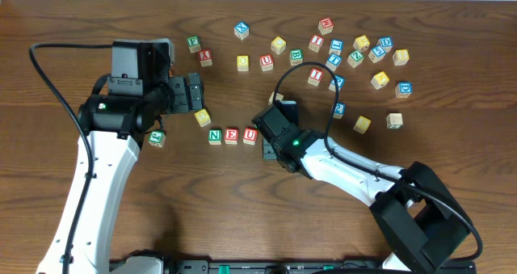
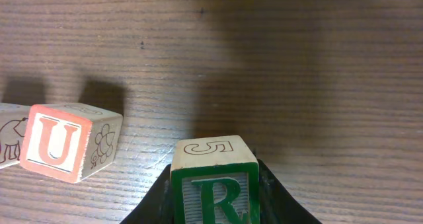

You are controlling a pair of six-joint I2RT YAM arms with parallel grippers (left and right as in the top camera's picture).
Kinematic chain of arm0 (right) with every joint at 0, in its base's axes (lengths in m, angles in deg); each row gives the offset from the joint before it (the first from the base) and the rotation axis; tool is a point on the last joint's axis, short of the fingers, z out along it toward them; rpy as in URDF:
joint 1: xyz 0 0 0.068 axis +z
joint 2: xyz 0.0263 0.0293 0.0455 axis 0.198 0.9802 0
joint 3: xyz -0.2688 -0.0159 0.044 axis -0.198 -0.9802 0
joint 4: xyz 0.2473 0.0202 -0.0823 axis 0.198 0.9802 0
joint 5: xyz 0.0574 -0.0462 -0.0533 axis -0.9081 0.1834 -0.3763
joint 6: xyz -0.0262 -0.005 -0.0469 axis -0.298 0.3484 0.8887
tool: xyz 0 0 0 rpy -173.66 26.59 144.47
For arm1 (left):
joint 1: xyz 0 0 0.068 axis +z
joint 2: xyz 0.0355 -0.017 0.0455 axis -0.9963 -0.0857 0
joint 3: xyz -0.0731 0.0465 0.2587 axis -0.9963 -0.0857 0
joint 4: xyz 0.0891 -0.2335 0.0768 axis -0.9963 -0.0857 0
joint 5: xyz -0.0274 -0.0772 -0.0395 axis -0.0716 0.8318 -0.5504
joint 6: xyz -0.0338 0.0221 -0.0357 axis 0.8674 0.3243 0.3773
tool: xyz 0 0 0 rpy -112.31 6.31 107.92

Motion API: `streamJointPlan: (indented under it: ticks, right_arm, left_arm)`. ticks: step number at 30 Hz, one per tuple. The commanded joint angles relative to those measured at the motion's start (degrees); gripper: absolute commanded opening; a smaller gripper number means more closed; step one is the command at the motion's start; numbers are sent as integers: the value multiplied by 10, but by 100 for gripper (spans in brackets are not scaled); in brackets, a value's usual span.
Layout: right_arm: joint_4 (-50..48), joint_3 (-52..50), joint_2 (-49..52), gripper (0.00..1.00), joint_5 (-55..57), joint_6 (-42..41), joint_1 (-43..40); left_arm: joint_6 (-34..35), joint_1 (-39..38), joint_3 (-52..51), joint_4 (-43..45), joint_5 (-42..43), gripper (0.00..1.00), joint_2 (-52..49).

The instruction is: Spell out NEURIPS

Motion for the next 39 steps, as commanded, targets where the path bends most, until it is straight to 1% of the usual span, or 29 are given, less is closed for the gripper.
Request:
streamJointPlan:
  ticks: [1, 9, 17, 21, 32, 39]
  right_arm:
    - [-11, -3, 9, 17, -10, -9, 3]
    - [-27, -3, 11, 17, -16, -8, 7]
    - [-50, -3, 21, 22, -21, 3, 15]
    - [-52, -3, 21, 22, -25, 12, 15]
    - [-54, -3, 22, 22, -29, 12, 18]
    - [-74, -3, 44, 22, -34, 21, 26]
  left_arm:
    - [-3, 1, 13, 0, 3, 98, 5]
    - [-3, 1, 13, 0, 3, 98, 5]
    - [-3, 1, 13, 0, 3, 98, 5]
    - [-3, 1, 13, 0, 3, 98, 5]
    - [-3, 1, 13, 0, 3, 98, 5]
    - [-3, 1, 13, 0, 3, 98, 5]
